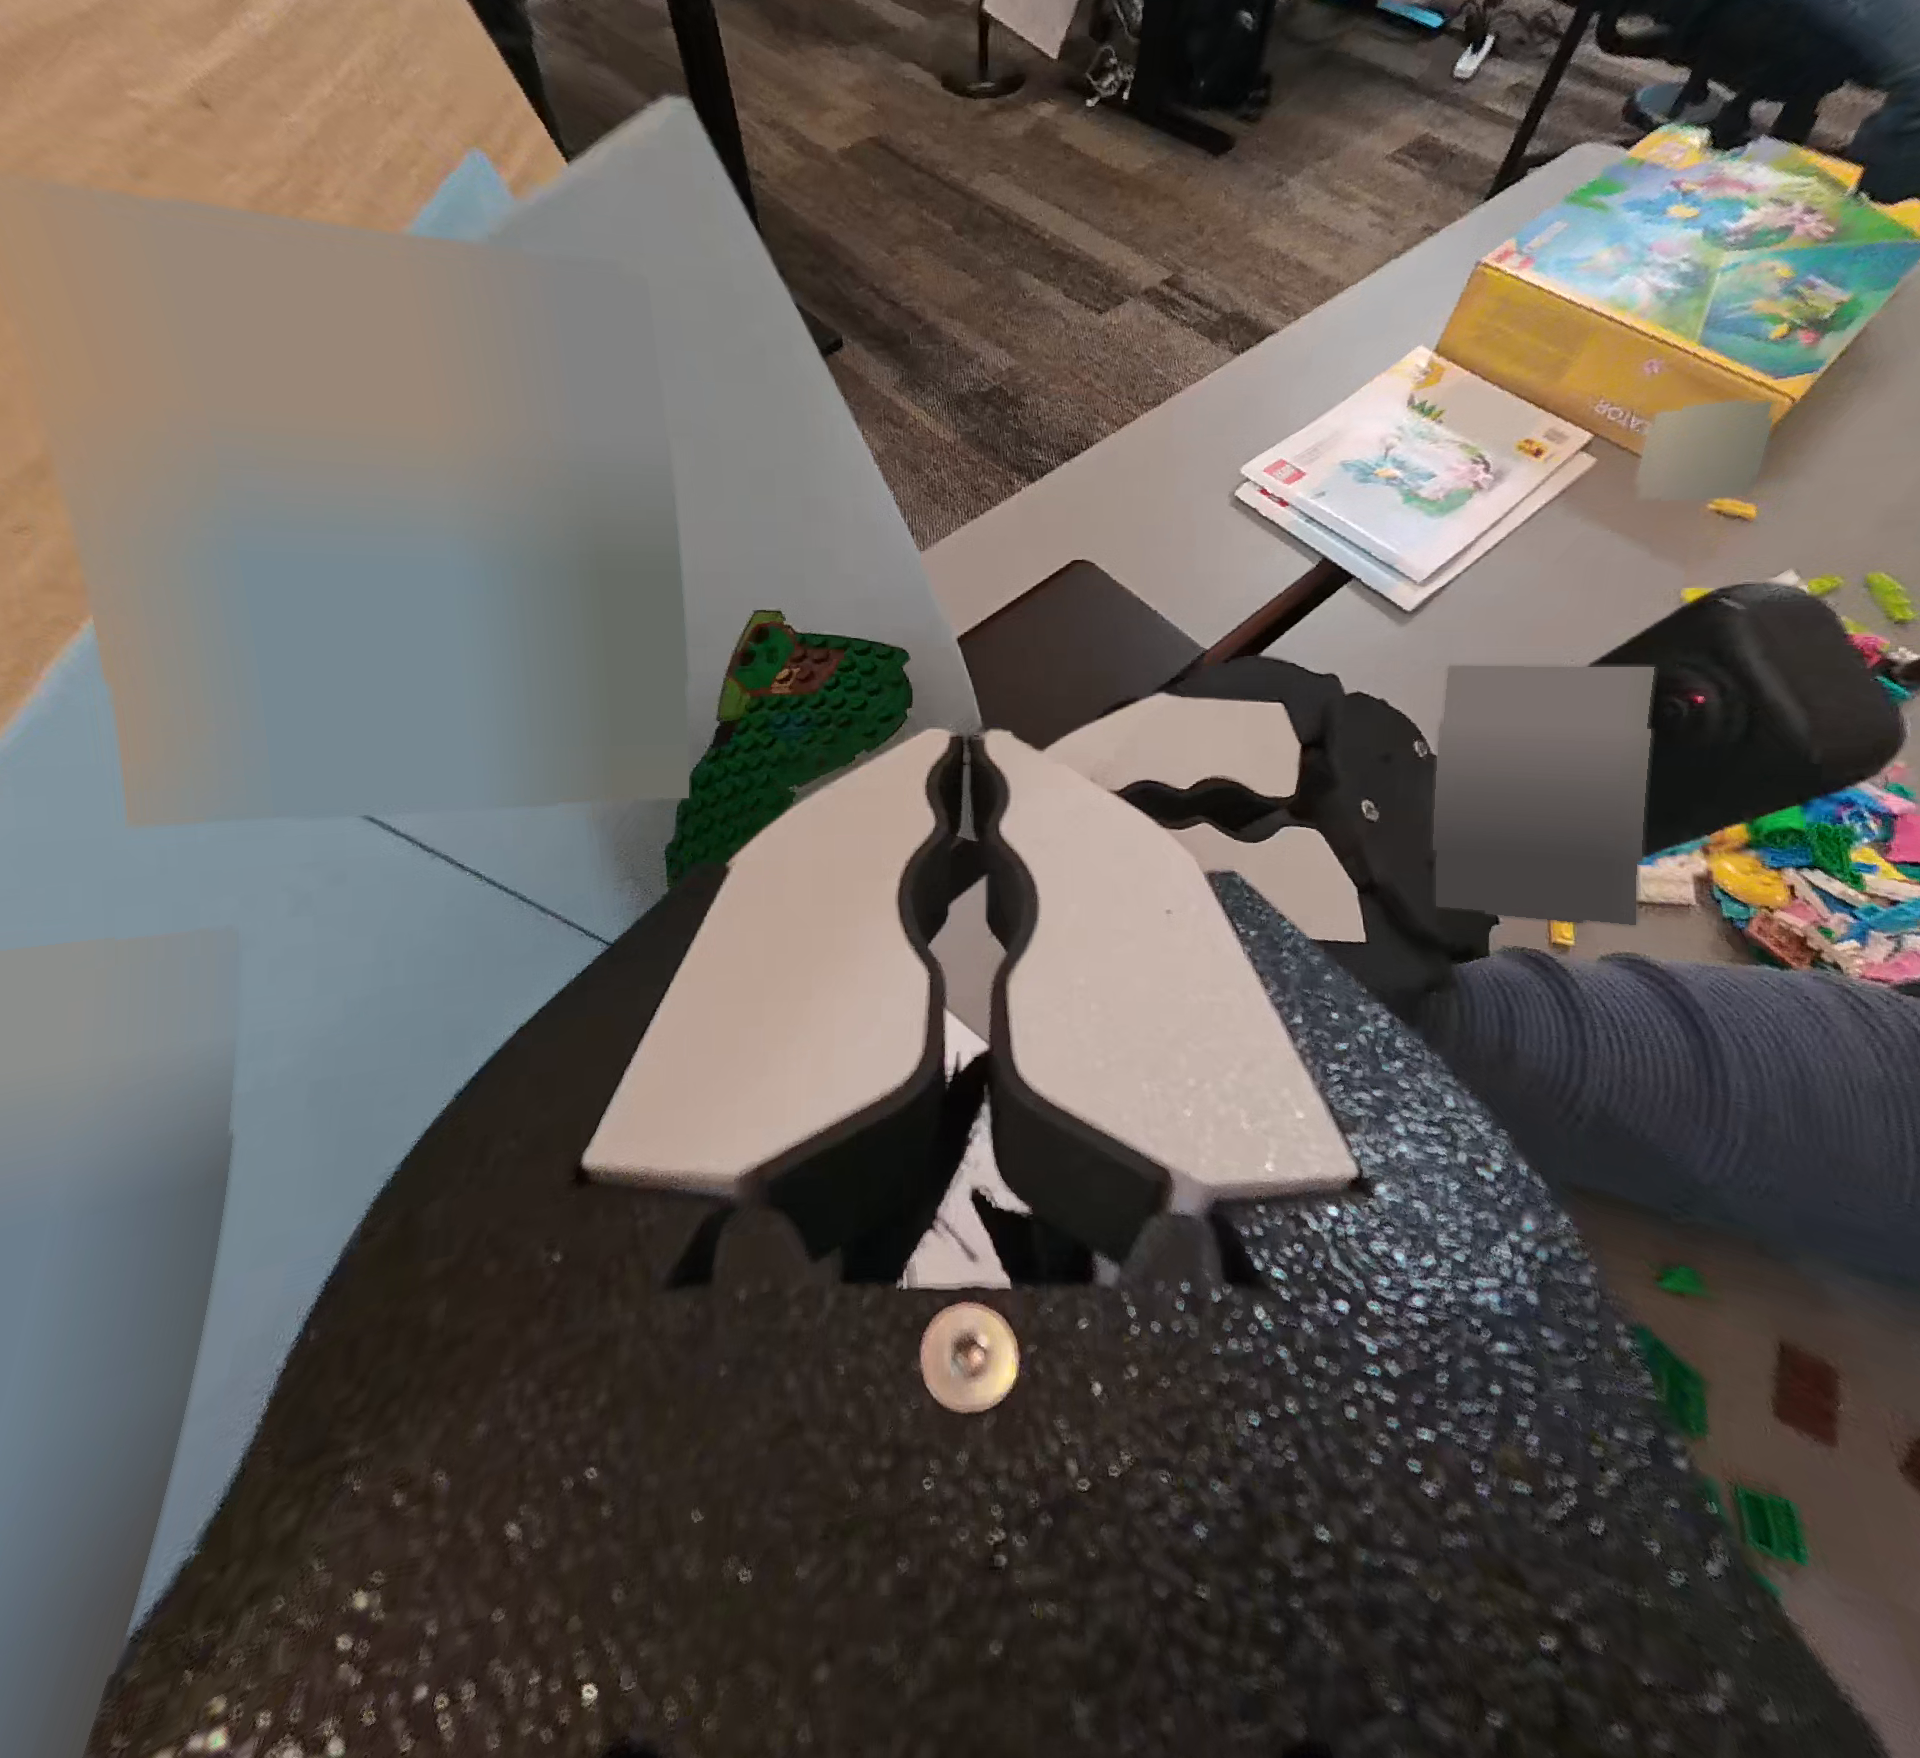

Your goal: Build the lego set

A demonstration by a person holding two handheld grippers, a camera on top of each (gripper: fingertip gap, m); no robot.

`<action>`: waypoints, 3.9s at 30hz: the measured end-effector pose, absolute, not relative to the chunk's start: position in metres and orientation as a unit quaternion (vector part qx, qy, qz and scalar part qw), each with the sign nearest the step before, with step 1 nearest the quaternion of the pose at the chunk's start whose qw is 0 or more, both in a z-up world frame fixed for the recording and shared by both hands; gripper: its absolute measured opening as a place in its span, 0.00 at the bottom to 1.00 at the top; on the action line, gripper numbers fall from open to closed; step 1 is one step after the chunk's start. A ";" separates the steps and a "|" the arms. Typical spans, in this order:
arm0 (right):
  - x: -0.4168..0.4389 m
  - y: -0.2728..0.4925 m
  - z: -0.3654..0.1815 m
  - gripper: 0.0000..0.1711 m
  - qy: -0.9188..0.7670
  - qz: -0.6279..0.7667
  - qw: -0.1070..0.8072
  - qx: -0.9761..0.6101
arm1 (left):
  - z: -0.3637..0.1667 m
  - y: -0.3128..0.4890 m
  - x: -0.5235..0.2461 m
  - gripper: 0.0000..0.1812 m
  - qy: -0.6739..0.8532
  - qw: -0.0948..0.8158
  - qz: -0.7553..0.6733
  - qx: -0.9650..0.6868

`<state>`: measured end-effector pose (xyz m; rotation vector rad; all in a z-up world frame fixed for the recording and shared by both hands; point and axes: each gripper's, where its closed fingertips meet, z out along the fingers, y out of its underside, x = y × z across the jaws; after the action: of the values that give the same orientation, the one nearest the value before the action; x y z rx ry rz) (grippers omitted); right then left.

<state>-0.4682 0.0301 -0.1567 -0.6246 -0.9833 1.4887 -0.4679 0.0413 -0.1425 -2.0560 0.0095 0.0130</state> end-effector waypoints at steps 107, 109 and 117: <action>-0.487 0.044 -0.172 0.00 -0.439 0.607 0.582 -0.317 | -0.157 0.050 -0.485 0.08 -0.049 0.511 0.016 -0.858; -0.488 0.039 -0.173 0.00 -0.447 0.607 0.580 -0.310 | -0.157 0.051 -0.484 0.09 -0.039 0.506 0.018 -0.862; -0.490 0.070 -0.175 0.01 -0.390 0.575 0.613 -0.377 | -0.163 0.046 -0.498 0.00 -0.057 0.489 0.076 -0.867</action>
<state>-0.4896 0.0699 -0.1750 -0.8697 -0.8992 1.3258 -0.4979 0.0463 -0.1632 -2.1078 -0.1381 0.1842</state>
